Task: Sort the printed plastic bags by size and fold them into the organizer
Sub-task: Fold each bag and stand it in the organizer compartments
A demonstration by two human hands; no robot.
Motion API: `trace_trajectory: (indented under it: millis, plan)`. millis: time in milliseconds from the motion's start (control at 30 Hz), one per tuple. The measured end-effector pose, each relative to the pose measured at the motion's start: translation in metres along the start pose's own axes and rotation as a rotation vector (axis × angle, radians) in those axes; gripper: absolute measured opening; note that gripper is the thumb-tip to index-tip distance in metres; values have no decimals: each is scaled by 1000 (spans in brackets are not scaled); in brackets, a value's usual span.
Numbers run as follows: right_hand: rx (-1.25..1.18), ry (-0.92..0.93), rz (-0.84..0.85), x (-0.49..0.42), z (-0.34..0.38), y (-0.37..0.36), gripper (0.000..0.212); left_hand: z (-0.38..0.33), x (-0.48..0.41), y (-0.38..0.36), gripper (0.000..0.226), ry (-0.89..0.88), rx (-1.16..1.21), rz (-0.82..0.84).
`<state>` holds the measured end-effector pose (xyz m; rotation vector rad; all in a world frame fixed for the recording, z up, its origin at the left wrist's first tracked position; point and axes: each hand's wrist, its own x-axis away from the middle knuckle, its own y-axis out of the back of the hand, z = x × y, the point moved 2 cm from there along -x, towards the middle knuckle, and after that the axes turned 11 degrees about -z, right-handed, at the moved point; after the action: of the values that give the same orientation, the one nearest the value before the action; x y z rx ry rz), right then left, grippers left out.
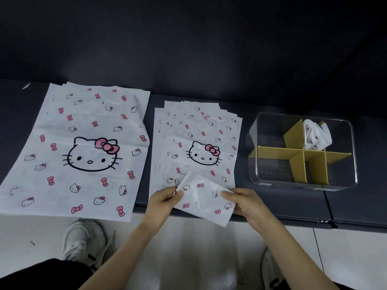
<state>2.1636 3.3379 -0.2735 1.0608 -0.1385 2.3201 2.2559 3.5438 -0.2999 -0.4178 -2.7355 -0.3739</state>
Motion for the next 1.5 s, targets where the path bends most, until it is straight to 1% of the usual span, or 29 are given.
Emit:
trace_trajectory:
  millis: [67,133,167,233,300,367,400,433,467,500,533,567,633,667,700,733,800,900,967,1033,1100,1133,1200,1267,1333,1433,1500]
  plan:
    - [-8,64,-113,-2,-7,-6,6,0,1,1,51,4,33,22]
    - [106,204,-197,-5,-7,-14,14,1,3,3,62,7,59,48]
    - [163,271,-215,-6,-6,-17,16,1,4,3,65,7,64,46]
    - [251,364,-236,-9,1,-22,16,-3,5,2,63,2,53,36]
    - [326,410,-245,-12,10,-25,10,-10,3,-3,58,1,42,7]
    - [393,417,-253,-17,18,-26,11,-14,-5,-6,56,25,63,15]
    - [416,406,-245,-20,20,-27,9,-14,-9,-7,49,23,56,18]
    - [418,392,-228,-23,21,-28,8,-16,-12,-8,31,-4,18,4]
    - [420,374,-212,-23,22,-29,11,-16,-13,-8,11,-28,-26,-18]
    - [416,359,-203,-25,22,-30,15,-14,-14,-7,15,-70,-88,-59]
    - [430,349,-202,-26,22,-32,15,-11,-13,-5,29,-152,-164,-117]
    - [455,350,-201,-28,22,-33,12,-9,-13,-2,40,-284,-280,-204]
    - [519,379,-208,-28,23,-36,12,-1,-14,0,46,-645,-609,-343]
    - [538,393,-211,-28,24,-37,14,4,-14,-2,46,-768,-734,-335]
    - [558,417,-212,-28,26,-38,14,8,-14,-4,46,-842,-814,-285]
    - [594,450,-216,-27,27,-39,15,14,-15,-5,45,-869,-852,-235]
    - [697,535,-223,-25,32,-40,16,23,-18,-7,48,-848,-895,-165]
    - [798,614,-208,-30,35,-41,17,31,-23,-8,54,-755,-926,-145]
    - [825,617,-218,-34,35,-42,22,27,-23,-9,56,-706,-851,-175]
    - [849,618,-237,-37,36,-44,28,19,-22,-8,58,-665,-750,-243]
    - [873,633,-256,-39,36,-45,30,12,-22,-9,56,-673,-710,-277]
    - [878,639,-263,-40,37,-44,30,10,-21,-9,54,-704,-727,-269]
    - [884,645,-263,-42,38,-44,30,12,-22,-9,51,-794,-830,-217]
    - [894,644,-258,-43,39,-43,30,17,-25,-10,53,-831,-931,-172]
    - [894,638,-255,-43,41,-43,29,21,-25,-11,51,-813,-942,-168]
    - [867,627,-247,-44,43,-42,28,21,-24,-13,49,-765,-865,-205]
    - [860,621,-242,-44,43,-42,28,21,-24,-13,48,-762,-860,-207]
